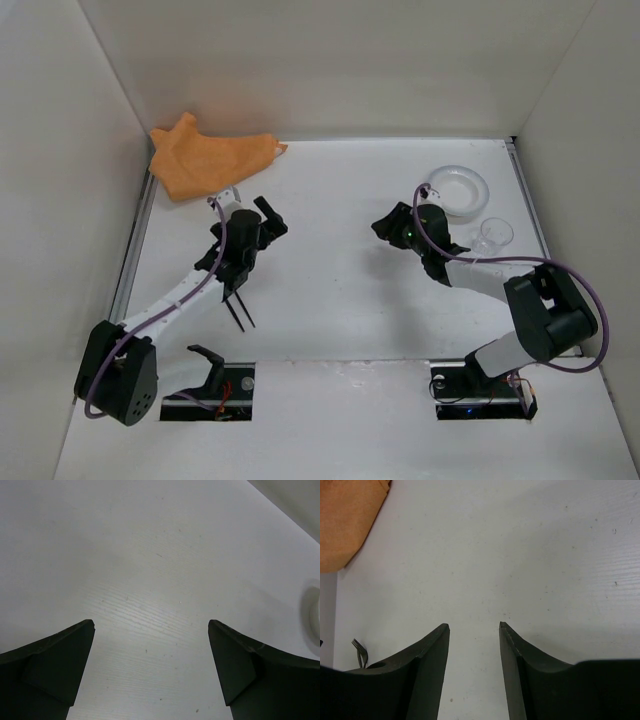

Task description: Set the dinner table for one person

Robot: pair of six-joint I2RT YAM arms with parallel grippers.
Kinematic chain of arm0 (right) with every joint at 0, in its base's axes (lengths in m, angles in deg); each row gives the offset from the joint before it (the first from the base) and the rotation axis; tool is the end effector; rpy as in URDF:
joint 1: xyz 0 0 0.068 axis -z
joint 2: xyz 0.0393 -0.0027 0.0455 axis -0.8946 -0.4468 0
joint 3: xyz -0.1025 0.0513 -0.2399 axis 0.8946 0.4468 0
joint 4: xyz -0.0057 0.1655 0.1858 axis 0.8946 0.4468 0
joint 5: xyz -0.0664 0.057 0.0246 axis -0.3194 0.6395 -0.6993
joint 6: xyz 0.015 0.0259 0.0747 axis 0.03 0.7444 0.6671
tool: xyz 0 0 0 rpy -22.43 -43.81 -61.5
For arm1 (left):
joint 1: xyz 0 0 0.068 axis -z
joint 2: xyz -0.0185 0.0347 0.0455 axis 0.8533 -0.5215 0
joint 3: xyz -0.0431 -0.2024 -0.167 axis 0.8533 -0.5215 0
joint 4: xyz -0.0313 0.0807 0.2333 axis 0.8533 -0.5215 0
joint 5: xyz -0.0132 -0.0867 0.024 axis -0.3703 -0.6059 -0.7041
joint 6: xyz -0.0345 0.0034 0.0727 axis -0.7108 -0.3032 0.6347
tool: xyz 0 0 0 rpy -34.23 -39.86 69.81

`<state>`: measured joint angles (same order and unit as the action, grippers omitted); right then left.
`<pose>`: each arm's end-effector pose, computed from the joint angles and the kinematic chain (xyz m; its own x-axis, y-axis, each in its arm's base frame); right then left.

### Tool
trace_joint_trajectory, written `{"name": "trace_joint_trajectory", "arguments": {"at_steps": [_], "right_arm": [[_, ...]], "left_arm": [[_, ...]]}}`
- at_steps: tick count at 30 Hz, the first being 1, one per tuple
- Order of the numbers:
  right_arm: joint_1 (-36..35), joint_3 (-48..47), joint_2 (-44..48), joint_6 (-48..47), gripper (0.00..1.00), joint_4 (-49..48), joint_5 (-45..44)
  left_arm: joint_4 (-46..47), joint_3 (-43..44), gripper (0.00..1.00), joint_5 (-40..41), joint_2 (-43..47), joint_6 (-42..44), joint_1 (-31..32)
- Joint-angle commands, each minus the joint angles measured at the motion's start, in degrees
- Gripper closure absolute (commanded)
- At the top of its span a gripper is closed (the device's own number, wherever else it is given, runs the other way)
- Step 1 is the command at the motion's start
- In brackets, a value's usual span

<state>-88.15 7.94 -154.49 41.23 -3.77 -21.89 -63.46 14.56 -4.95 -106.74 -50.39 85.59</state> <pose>0.3001 0.1370 0.1788 -0.5498 0.4942 -0.6734 -0.0443 0.7878 0.6143 0.2584 -0.1030 0.2377 -0.3153 -0.5201 -0.7938 -0.1206 0.8516 -0.5101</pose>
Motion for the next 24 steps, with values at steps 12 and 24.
{"name": "trace_joint_trajectory", "arguments": {"at_steps": [12,24], "right_arm": [[0.39,-1.64,-0.46,0.06,0.97,-2.20,2.41],[-0.05,-2.61,-2.22,0.59,0.90,-2.29,4.16]], "left_arm": [[13.70,2.84,0.00,9.70,-7.18,5.60,-12.11],[19.08,18.47,0.46,7.57,-24.84,4.81,-23.81]]}}
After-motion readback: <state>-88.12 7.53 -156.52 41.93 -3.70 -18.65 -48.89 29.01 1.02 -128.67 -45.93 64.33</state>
